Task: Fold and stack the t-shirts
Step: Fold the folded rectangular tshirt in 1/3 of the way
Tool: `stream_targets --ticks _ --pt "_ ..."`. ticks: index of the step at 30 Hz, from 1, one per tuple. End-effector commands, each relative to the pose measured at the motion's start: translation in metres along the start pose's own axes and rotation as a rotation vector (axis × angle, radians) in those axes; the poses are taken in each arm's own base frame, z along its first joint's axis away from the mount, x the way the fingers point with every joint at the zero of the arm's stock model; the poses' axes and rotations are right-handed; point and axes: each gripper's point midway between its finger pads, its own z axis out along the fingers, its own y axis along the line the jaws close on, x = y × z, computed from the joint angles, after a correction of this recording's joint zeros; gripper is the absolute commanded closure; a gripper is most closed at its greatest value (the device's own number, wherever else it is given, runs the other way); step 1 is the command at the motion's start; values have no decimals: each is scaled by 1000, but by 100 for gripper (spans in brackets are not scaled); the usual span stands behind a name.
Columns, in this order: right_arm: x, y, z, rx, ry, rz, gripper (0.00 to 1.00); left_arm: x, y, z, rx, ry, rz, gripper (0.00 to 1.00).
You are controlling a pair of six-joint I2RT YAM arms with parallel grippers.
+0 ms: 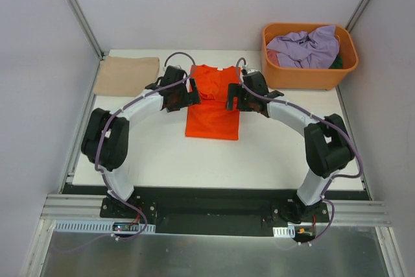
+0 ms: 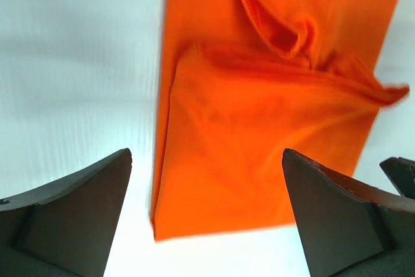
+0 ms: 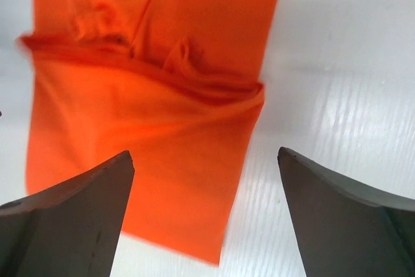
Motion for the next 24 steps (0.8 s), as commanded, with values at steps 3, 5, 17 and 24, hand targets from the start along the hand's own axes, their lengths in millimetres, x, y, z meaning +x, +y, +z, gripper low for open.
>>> stream_targets --ticks 3,5,17,24 --pt "25 63 -56 -295 36 -110 4 29 1 -65 111 -9 -53 1" --pt "35 79 -54 -366 74 -117 4 44 13 -75 107 -11 -75 1" --pt "5 82 37 -274 146 -178 4 96 49 -93 89 23 -124 1" --pt "-5 93 30 -351 173 -269 4 97 47 -93 96 28 -120 1"
